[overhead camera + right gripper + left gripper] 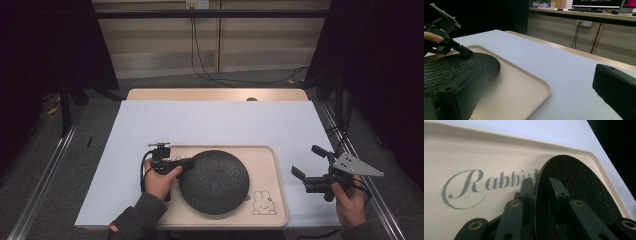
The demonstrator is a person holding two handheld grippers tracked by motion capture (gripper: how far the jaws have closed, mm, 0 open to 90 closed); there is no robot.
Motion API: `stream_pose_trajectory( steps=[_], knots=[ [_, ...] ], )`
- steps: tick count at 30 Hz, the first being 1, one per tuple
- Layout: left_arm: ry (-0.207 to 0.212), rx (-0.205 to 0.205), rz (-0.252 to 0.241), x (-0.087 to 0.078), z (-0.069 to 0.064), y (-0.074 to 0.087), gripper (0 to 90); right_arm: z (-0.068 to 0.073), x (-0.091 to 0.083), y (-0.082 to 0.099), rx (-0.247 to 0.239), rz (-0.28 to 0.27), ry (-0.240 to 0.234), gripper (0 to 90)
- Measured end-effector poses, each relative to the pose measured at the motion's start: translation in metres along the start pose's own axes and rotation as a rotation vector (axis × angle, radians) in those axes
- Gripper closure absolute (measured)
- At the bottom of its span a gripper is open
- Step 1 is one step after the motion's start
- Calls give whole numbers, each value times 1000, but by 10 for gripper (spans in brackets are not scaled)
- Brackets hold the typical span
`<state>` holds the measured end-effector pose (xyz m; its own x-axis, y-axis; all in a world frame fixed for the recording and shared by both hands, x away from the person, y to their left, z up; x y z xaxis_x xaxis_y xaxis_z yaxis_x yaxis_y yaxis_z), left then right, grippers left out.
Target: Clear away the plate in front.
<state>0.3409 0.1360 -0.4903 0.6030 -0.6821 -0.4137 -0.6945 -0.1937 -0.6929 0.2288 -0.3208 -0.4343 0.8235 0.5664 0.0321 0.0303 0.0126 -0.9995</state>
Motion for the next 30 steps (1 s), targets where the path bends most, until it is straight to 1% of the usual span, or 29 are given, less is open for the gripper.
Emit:
stream_pose_trajectory(
  steps=[2,3,4,9,13,14,15,16,17,18,19,20,21,22,23,24,25,26,27,28,30],
  knots=[
    [4,-13,2,0,0,0,745,0,0,0,-1,1,0,0],
    [5,-7,7,0,1,0,745,0,0,0,0,1,-1,0],
    [4,-13,2,0,1,0,746,0,0,0,1,2,-2,0],
    [1,-4,-3,1,0,1,738,0,0,0,-2,3,0,0],
    [7,11,-2,1,-1,0,689,0,0,0,-4,3,0,0],
    [5,31,-7,1,-2,0,676,0,-1,0,-6,5,0,0],
    [5,31,-7,1,-2,0,662,0,-1,0,-6,5,0,0],
    [9,17,-16,1,-4,0,638,0,-1,0,-9,5,-1,0],
    [7,35,-27,1,-6,-1,618,0,-1,0,-9,6,-4,0],
    [13,35,-38,0,-7,-2,606,0,-1,0,-11,4,-3,0],
    [13,35,-38,0,-7,-2,595,0,-1,0,-11,4,-3,0],
    [25,65,-60,-3,-8,-3,570,0,-1,0,-13,6,-1,0],
    [25,65,-60,-3,-8,-3,545,0,-1,0,-13,6,-1,0],
    [41,83,-91,-6,-11,-6,517,0,-1,0,-14,7,-2,0],
    [41,83,-91,-6,-11,-6,488,0,-1,0,-14,7,-2,0],
    [63,102,-122,-8,-13,-9,460,0,0,0,-14,8,3,0],
    [63,102,-122,-8,-13,-9,434,0,0,0,-14,8,3,0],
    [80,127,-150,-11,-13,-10,401,0,0,0,-13,10,5,0],
    [84,141,-152,-12,-12,-11,391,0,0,0,-15,11,5,0],
    [87,146,-162,-13,-12,-12,390,0,0,0,-16,10,4,0],
    [87,168,-173,-14,-11,-13,358,0,0,0,-19,11,0,0]
  ],
)
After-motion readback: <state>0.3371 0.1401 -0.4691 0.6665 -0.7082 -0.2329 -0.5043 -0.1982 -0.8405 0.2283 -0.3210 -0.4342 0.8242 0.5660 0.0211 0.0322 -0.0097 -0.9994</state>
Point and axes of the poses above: each handheld gripper's, and its own axes: x roughly forward along the jaws, y roughly out of its underside, z roughly to its left, the point moved 1 cm from there along x, roughly forward along the jaws, and after that the axes turned 13 degrees about -z, right-handed, at the moved point
